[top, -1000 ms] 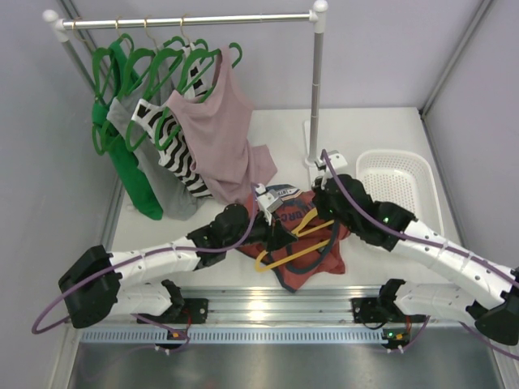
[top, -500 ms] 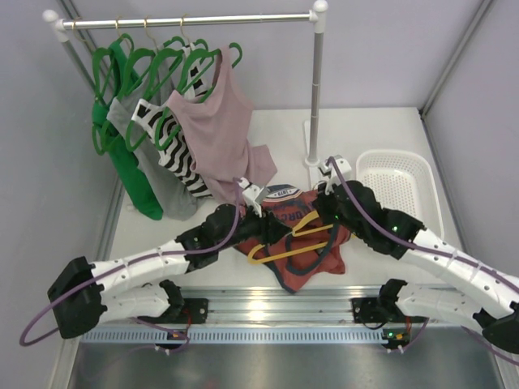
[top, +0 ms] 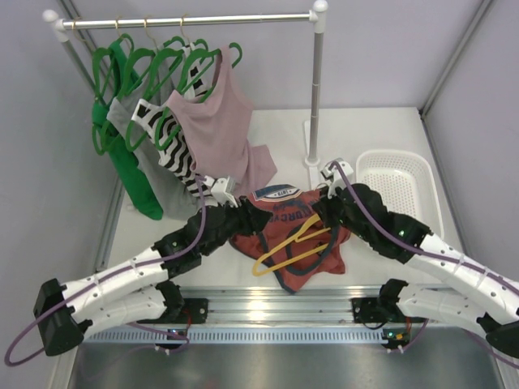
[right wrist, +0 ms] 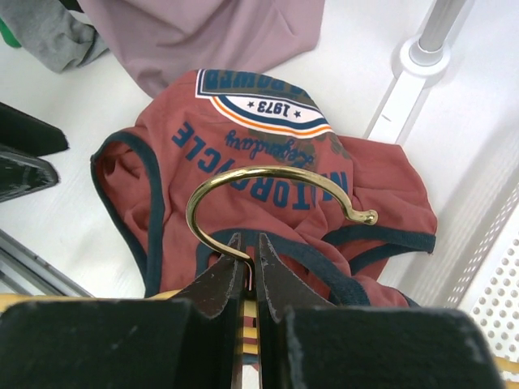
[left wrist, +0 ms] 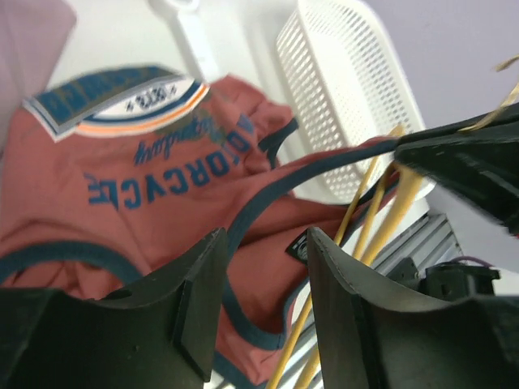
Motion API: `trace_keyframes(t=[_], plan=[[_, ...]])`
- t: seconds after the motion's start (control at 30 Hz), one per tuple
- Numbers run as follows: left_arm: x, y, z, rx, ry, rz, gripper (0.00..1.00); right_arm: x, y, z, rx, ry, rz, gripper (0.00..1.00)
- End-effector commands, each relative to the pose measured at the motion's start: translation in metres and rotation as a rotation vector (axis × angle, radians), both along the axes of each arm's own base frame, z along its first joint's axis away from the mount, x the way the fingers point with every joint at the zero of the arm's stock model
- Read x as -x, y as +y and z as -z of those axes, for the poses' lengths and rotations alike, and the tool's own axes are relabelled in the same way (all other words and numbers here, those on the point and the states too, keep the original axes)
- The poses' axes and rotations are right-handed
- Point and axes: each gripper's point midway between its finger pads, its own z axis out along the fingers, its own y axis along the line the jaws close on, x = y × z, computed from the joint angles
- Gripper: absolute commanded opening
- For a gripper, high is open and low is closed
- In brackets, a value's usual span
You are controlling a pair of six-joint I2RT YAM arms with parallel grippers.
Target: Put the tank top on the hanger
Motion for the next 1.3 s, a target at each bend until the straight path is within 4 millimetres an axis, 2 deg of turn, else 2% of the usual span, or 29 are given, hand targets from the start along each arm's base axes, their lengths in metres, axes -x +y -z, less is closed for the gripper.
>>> trace_keyframes(t=[0.0, 0.2, 0.3, 0.37, 0.4, 0.43, 0.53, 0.7, 0.93, 1.1, 1.27], plan=[[0.009, 0.002, 0.034, -0.043, 0.198, -0.029, 0.49, 0.0, 0.001, -0.014, -0.041, -0.047, -0.014, 0.0], [0.03, -0.017, 0.081, -0.038, 0.395, 0.05, 0.49, 0.003, -0.003, -0.011, -0.049, -0.043, -0.012, 0.0], [0.048, -0.032, 0.099, -0.054, 0.494, 0.152, 0.48, 0.005, -0.005, -0.01, -0.052, -0.043, -0.009, 0.0], [0.056, -0.04, 0.108, -0.047, 0.539, 0.196, 0.47, 0.005, -0.005, -0.009, -0.054, -0.04, -0.006, 0.0], [0.056, -0.046, 0.106, -0.023, 0.539, 0.215, 0.47, 0.005, -0.005, -0.008, -0.054, -0.038, -0.007, 0.0], [0.062, -0.05, 0.114, -0.038, 0.572, 0.242, 0.47, 0.005, -0.005, -0.008, -0.057, -0.036, -0.007, 0.0], [0.07, -0.056, 0.125, -0.067, 0.604, 0.276, 0.47, 0.005, -0.005, -0.01, -0.059, -0.041, -0.005, 0.0], [0.08, -0.06, 0.133, -0.084, 0.642, 0.308, 0.48, 0.004, -0.006, -0.009, -0.057, -0.041, 0.003, 0.0], [0.092, -0.08, 0.142, -0.111, 0.675, 0.35, 0.48, 0.004, -0.005, -0.008, -0.06, -0.039, 0.005, 0.0], [0.093, -0.089, 0.151, -0.114, 0.688, 0.348, 0.48, 0.003, -0.005, -0.008, -0.06, -0.039, 0.006, 0.0], [0.088, -0.091, 0.148, -0.101, 0.672, 0.33, 0.47, 0.004, -0.005, -0.008, -0.058, -0.037, 0.003, 0.0]])
